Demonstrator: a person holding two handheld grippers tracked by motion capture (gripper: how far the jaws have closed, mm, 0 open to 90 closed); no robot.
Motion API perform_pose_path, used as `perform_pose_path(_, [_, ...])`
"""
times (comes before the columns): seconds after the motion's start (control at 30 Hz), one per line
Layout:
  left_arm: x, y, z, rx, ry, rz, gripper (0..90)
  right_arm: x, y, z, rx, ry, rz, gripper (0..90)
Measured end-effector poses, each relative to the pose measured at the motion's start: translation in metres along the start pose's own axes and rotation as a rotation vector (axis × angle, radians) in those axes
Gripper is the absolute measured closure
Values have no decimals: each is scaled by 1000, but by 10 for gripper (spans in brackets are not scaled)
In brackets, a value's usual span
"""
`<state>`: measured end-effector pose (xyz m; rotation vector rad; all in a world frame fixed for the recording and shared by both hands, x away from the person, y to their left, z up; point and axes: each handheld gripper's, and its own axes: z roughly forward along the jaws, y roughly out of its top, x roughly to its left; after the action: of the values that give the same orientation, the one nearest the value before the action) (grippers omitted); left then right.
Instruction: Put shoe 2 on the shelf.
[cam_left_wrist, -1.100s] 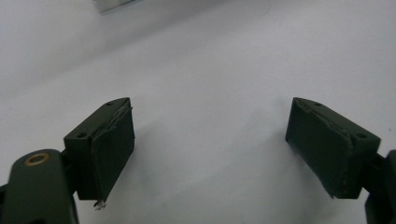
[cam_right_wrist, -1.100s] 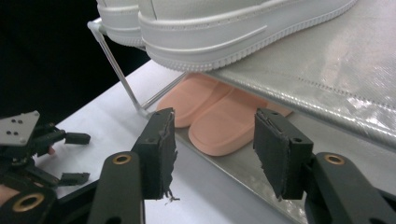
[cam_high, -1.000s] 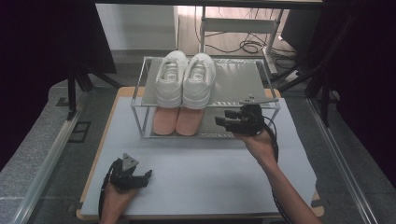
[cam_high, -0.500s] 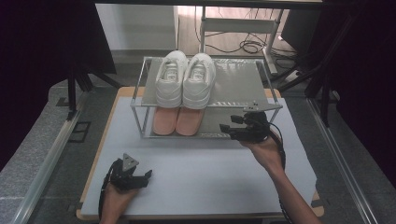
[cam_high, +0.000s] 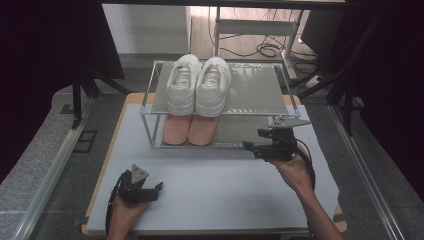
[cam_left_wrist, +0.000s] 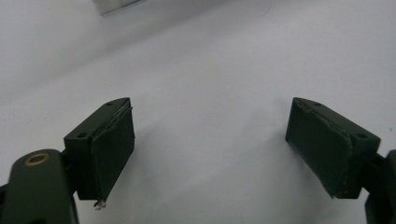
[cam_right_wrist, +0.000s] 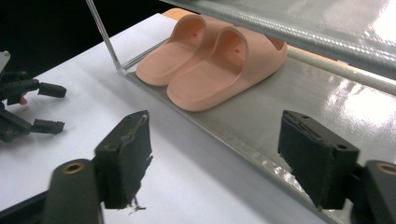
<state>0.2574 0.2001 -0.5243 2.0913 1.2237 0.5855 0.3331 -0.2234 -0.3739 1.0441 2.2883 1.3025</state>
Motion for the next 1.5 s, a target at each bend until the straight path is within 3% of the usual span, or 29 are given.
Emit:
perform_pose_path(0.4, [0,0,0,0,2,2,156,-8,-19,-16,30,-36,-35,152])
perform_pose_path(0.73, [0,0,0,-2,3,3,156,-17,-38,-27,46,-70,-34,139])
perform_pose_path(1.5, [0,0,0,1,4,4,156,-22,-97,1,133,-84,-58,43])
